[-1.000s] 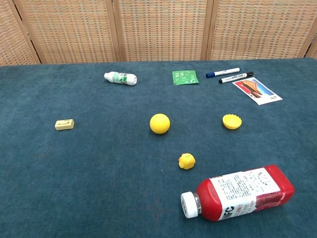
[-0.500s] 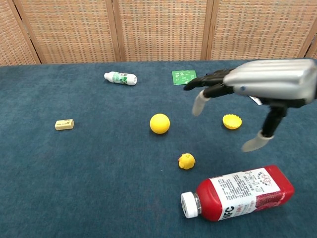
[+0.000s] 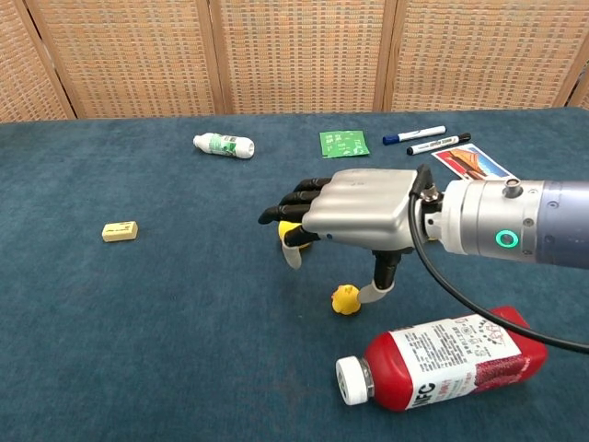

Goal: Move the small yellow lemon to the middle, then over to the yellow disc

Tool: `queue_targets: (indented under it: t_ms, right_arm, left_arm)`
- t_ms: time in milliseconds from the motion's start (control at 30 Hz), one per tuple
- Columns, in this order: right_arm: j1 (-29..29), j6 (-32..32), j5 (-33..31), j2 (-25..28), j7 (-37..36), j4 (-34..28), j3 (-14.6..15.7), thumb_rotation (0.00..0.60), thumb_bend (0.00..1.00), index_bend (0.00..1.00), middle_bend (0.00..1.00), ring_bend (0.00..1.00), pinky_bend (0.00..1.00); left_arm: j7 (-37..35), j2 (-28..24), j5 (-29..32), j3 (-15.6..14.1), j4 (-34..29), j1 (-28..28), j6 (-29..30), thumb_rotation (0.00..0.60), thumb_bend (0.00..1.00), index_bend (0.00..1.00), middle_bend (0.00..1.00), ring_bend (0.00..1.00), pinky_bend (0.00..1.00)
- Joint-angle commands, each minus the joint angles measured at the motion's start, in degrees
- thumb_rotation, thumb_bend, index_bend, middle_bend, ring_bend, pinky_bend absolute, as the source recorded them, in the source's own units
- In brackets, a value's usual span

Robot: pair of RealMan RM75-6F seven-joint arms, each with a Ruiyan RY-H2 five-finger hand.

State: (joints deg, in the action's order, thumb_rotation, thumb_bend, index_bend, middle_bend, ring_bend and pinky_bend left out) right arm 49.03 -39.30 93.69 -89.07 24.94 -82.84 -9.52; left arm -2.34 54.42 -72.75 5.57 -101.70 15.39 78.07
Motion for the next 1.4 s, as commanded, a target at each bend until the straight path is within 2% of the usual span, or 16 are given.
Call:
queue_targets:
  t_ms: [33, 633, 967, 1100, 1267, 1400]
  right_arm:
    - [0.8, -0.3, -0.4, -0.8, 1.3, 1.1, 0.9, 0.6, 0.16, 0.31, 0.0, 0.0, 0.0]
    - [2.5, -1.3, -2.4, -3.3, 0.9, 5.3, 4.3, 0.6, 0.17, 0.36, 0.0, 0.0, 0.0]
    - [3.0, -2.5, -2.2, -4.9, -0.2, 8.4, 5.9, 0.6, 0.23, 0.39, 0.0, 0.0, 0.0]
    - [3.1, -3.1, -2.1, -5.4, -0.3, 9.0, 6.5, 0.6, 0.25, 0.41, 0.0, 0.0, 0.0]
    - [3.1, -4.2, -2.2, -5.7, -0.8, 9.3, 6.7, 0.6, 0.27, 0.51, 0.0, 0.0, 0.0]
    - [3.0, -5.2, -2.3, -5.2, -1.1, 8.9, 6.7, 0.6, 0.3, 0.51, 0.0, 0.0, 0.0]
  left_arm:
    - [-0.3, -0.1, 0.1, 0.3, 0.1, 0.0, -0.6, 0.6, 0.0, 0.0, 0.0, 0.0, 0.0]
    - [-0.8, -0.4, -0.4, 1.2, 0.1, -0.5, -1.6, 0.6, 0.0, 0.0, 0.0, 0.0, 0.0]
    - [-1.5, -0.7, -0.8, 1.6, 0.0, -0.7, -2.2, 0.6, 0.0, 0.0, 0.0, 0.0, 0.0]
    - [-1.5, -0.7, -0.8, 1.7, 0.1, -0.7, -2.4, 0.6, 0.0, 0.0, 0.0, 0.0, 0.0]
    - [-1.5, -0.7, -1.1, 1.8, 0.0, -0.8, -2.6, 0.6, 0.0, 0.0, 0.0, 0.0, 0.0]
    - [-1.4, -0.7, -1.1, 1.8, 0.0, -0.8, -2.8, 0.6, 0.0, 0.0, 0.0, 0.0, 0.0]
